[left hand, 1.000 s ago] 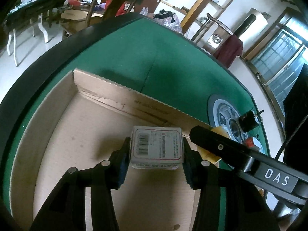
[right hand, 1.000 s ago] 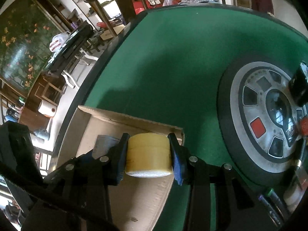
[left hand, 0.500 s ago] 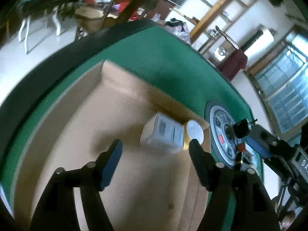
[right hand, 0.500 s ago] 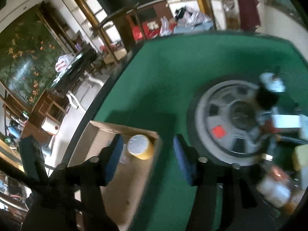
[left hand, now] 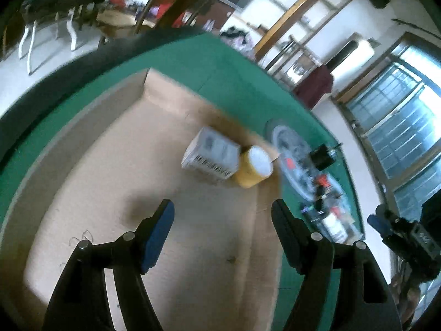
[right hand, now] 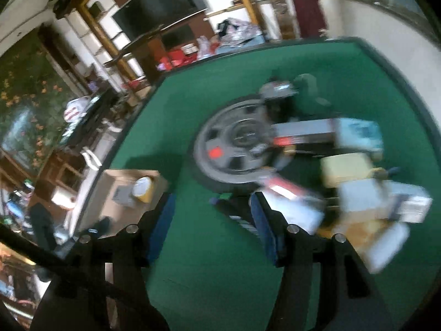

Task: Organize objects
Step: 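Place the barcode box in the tray with the left tool while the right tool places the tape, then grasp a black marker with the left tool while the right tool grasps another black marker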

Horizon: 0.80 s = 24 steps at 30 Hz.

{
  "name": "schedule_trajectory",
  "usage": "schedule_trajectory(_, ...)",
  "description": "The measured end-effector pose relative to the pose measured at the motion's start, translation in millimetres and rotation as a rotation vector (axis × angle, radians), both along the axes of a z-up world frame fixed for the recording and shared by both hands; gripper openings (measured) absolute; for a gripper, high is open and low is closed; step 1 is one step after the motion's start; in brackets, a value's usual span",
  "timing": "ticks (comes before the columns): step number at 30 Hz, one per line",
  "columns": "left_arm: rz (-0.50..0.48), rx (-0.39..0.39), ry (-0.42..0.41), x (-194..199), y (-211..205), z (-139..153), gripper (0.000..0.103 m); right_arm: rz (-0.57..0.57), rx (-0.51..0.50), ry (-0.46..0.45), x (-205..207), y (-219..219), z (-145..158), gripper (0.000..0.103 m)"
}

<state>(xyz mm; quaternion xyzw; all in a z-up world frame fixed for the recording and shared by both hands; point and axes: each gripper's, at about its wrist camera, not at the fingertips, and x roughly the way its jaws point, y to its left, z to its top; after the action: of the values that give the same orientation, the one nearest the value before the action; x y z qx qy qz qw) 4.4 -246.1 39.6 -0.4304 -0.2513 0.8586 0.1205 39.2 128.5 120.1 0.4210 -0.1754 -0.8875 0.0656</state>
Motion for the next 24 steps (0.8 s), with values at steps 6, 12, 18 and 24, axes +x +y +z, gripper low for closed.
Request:
schedule_trajectory(6,-0.095,-0.001,0.114,23.2,43.3,54.9,0.067,0.0,0.14,0.301,34.0,35.1,61.2,0.103)
schedule_trajectory(12,-0.204,0.049,0.098,52.1,84.5,76.2,0.067,0.138,-0.015,0.021,8.4,33.8,-16.2,0.097)
schedule_trajectory(18,-0.246,0.03,0.027,66.3,94.7,63.2,0.067,0.251,-0.22,-0.115,-11.0,19.4,-76.4,0.097)
schedule_trajectory(24,-0.217,0.024,-0.018,73.4,91.5,44.1,0.067,0.246,-0.314,-0.166,-24.1,19.1,-95.4,0.097)
